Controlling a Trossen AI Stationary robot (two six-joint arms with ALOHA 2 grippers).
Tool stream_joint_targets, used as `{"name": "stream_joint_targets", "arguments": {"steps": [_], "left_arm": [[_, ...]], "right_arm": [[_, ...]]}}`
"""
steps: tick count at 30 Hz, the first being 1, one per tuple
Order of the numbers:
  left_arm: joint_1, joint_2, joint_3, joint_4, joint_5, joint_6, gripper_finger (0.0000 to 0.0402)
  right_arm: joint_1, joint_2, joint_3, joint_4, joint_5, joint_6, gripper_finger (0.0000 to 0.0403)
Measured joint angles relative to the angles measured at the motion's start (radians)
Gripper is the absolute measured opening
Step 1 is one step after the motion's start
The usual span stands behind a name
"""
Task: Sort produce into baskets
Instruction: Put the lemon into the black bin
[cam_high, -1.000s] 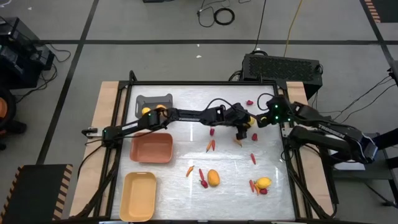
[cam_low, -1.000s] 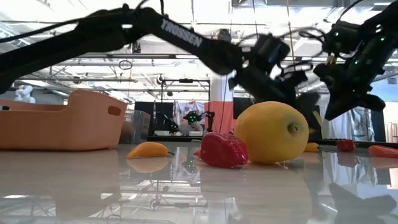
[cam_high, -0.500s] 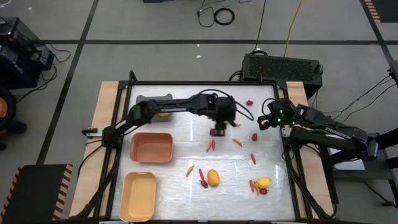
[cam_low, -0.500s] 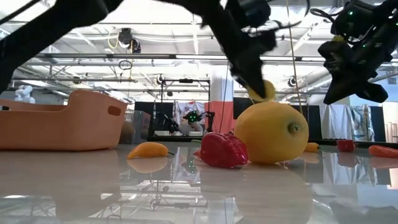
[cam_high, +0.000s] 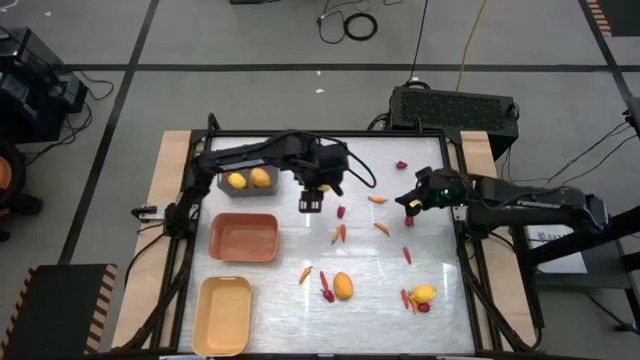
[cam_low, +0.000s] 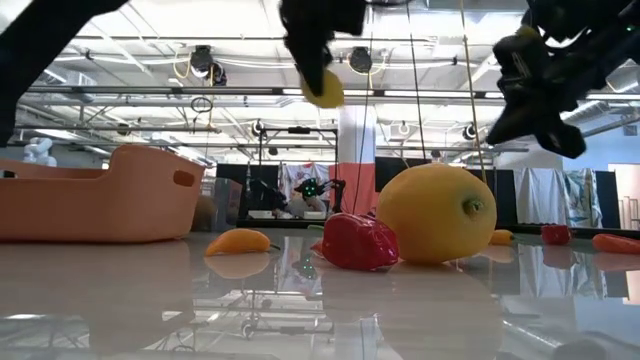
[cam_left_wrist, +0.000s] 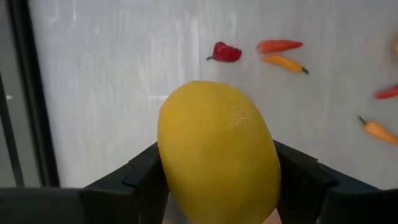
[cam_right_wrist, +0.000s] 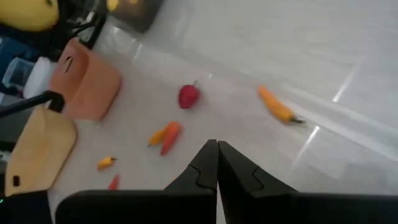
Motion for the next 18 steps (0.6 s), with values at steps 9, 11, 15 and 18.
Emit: {"name": "stream_joint_targets", "arguments": {"steps": [9,11,15,18], "left_arm": [[-0.03,-0.217,-0.149,-0.06,0.0,-0.078,0.023],[-0.034,-0.295,-0.252,-0.057,-0.018,-0.103,0.023],[-0.022,-0.456,-0.486,0.021,-0.146,-0.13,0.023],[0.018,-0.56,-0.669,0.112,-0.177,-0.13,0.023]], "right_arm": [[0.223,0.182,0.0,0.235,0.095,0.02,0.0],[0.259,0.225,-0.001,0.287,0.112,0.019,0.0],[0.309,0.305,-0.002,0.389,0.159,0.0,0.0],[0.34,0.361,-0.002,0.449,0.191,-0.014,0.0]]}}
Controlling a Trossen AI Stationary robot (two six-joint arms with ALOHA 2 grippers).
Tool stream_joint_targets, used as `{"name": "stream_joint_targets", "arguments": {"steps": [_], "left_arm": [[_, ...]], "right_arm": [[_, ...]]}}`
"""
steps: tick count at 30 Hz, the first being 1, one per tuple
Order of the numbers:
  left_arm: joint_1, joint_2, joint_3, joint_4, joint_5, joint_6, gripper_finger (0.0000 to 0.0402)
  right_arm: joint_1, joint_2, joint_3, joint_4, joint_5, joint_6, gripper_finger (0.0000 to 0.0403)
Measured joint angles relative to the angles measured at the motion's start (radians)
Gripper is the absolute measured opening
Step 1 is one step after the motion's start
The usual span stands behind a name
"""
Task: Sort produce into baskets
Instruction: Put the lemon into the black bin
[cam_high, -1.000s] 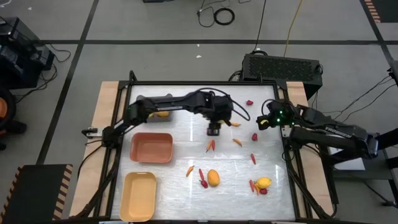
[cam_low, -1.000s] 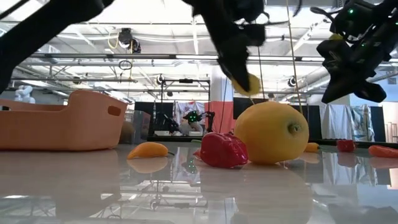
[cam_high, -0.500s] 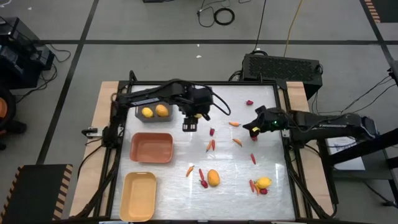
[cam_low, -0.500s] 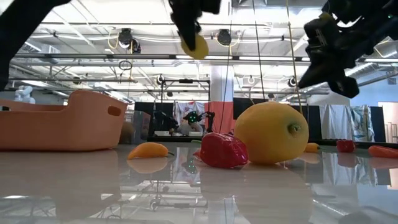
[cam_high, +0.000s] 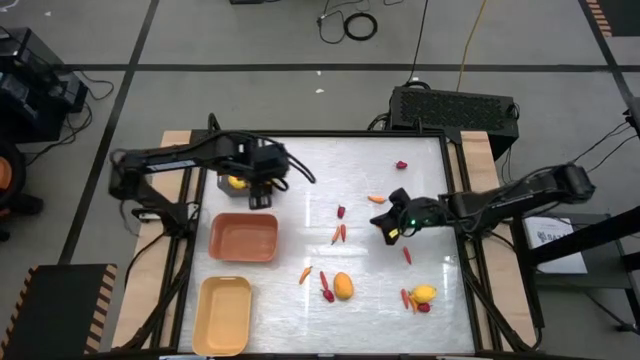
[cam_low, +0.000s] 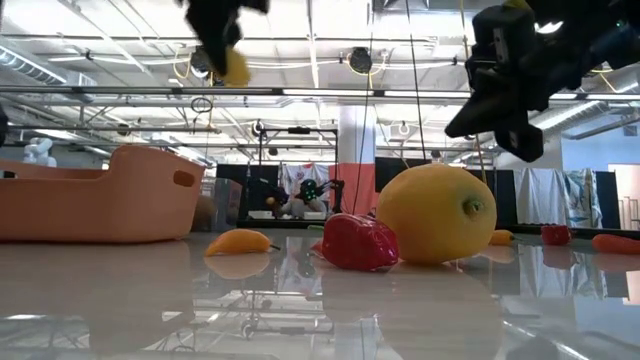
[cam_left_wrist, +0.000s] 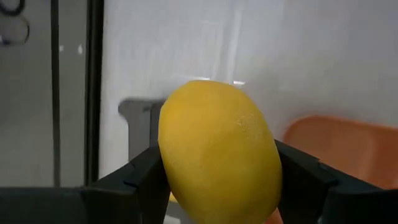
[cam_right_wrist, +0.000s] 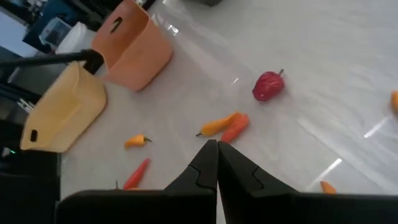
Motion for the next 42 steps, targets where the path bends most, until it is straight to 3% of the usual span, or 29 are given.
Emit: {"name": "stream_joint_targets", "arguments": {"steps": [7,16,23,31,37,42], "left_arm": [[0.155,-0.129,-0.336,0.107,0.019,0.01,0.023],[0.344,-0.137,-0.507,0.259,-0.029,0.056,0.0231],[0.418,-0.137,-0.573,0.373,-0.062,0.054,0.0236],[0.428,-0.136,-0.58,0.393,-0.063,0.053,0.0286],[0.429,-0.136,-0.58,0.393,-0.078,0.053,0.0292],[0.423,-0.136,-0.58,0.443,-0.007,0.011,0.0292]], "right_arm": [[0.044,0.098,0.0,0.132,0.011,-0.041,0.0],[0.075,0.11,0.0,0.208,0.008,-0.109,0.0],[0.058,0.106,0.0,0.222,0.001,-0.172,0.0],[0.009,0.106,0.0,0.22,-0.037,-0.199,0.0],[0.004,0.106,0.0,0.22,-0.052,-0.2,0.0],[0.005,0.106,0.0,0.221,-0.052,-0.183,0.0]]}}
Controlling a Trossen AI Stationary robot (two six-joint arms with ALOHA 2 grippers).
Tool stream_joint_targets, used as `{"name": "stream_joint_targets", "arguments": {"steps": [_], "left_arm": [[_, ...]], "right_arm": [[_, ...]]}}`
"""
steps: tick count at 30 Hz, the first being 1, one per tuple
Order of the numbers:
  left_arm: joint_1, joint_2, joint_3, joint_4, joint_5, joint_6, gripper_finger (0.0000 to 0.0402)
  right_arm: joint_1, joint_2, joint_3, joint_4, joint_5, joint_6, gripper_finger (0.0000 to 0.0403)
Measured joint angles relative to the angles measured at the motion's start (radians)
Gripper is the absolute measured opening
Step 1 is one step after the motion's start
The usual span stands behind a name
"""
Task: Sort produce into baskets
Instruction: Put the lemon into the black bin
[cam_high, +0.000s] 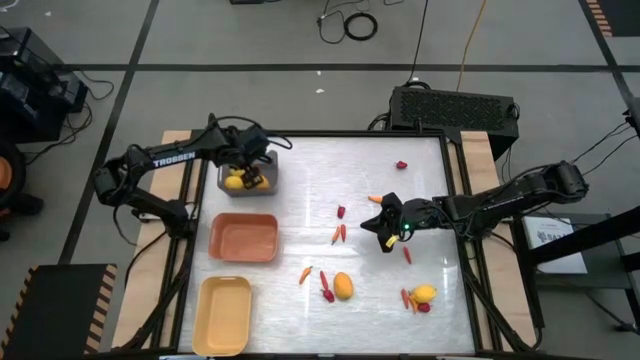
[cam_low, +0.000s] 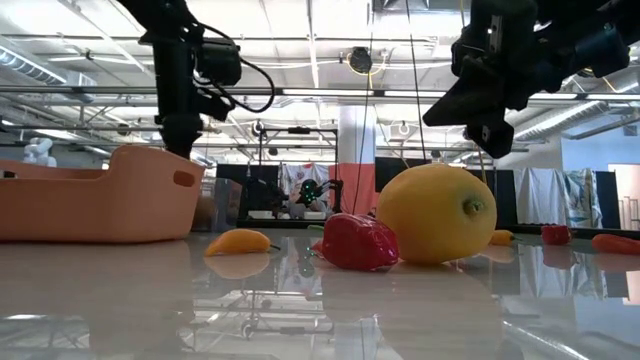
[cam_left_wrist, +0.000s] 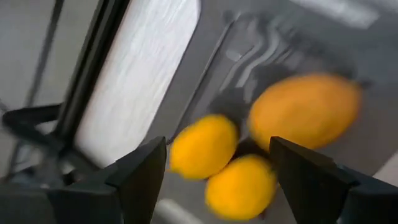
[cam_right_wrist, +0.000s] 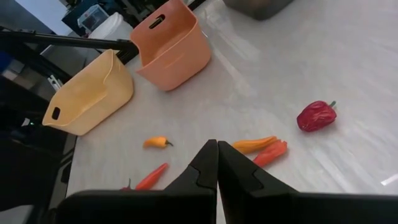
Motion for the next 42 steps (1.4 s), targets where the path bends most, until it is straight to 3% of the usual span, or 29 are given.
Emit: {"name": "stream_joint_targets", "arguments": {"steps": [9,20,33,37,42], "left_arm": [[-0.11,0.0,0.028,0.15,0.167,-0.091,0.0293],[-0.418,0.0,0.08,0.42,0.271,-0.14,0.0293],[-0.796,0.12,0.08,0.776,0.271,-0.101,0.0293],[-0.879,0.206,0.08,0.916,0.271,-0.033,0.0293],[-0.943,0.314,0.08,1.085,0.271,0.047,0.0293]], "right_arm": [[0.02,0.0,0.0,0.078,0.0,0.002,0.0],[0.072,0.0,0.006,0.19,0.0,-0.016,0.0],[0.231,0.023,0.112,0.19,0.008,-0.075,0.0],[0.304,0.088,0.146,0.192,0.013,-0.058,0.0],[0.389,0.209,0.212,0.124,-0.044,0.081,0.0]]}}
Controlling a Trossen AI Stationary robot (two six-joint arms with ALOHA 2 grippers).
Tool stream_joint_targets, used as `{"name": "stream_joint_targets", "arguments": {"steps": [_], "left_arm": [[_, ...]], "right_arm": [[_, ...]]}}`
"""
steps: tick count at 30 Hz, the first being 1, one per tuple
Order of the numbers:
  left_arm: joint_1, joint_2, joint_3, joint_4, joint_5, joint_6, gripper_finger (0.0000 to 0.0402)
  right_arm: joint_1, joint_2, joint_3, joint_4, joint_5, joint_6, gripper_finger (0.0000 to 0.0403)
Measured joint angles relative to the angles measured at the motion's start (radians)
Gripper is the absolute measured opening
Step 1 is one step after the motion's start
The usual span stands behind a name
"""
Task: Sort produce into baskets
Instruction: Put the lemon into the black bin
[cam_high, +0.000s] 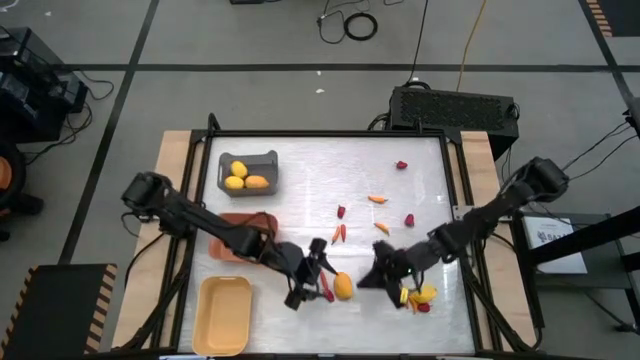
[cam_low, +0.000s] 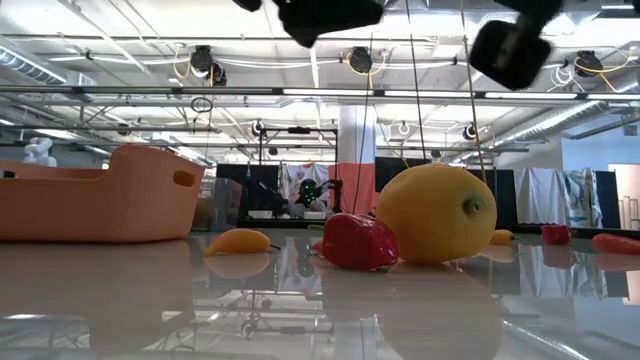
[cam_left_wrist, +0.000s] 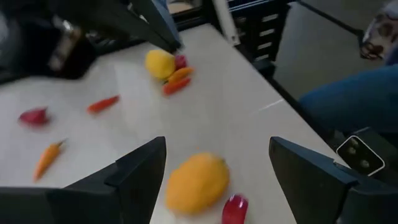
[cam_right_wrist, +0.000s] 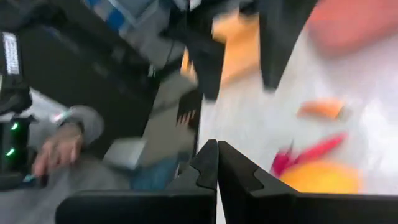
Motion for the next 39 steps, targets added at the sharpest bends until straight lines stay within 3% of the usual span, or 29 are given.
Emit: {"name": "stream_joint_targets", "arguments": {"steps": [9,14,18,28,33,39], "left_arm": [[-0.045,0.125,0.0,0.243,0.002,0.056,0.0293],[-0.049,0.18,0.021,0.293,0.008,0.048,0.0293],[-0.049,0.224,0.076,0.272,0.023,0.048,0.0293],[-0.046,0.241,0.191,0.133,0.013,0.048,0.0293],[-0.04,0.241,0.191,0.105,0.008,0.048,0.0293],[-0.038,0.241,0.191,0.079,0.0,0.048,0.0293]], "right_arm": [[0.137,0.149,0.333,-0.681,-0.16,0.191,0.0],[0.187,0.186,0.536,-1.047,-0.167,0.359,0.0],[0.211,0.19,0.609,-1.279,-0.161,0.451,0.0],[0.239,0.194,0.577,-1.496,-0.194,0.427,0.0004],[0.256,0.194,0.538,-1.505,-0.2,0.246,0.0031],[0.264,0.194,0.521,-1.5,-0.185,0.032,0.0092]]}}
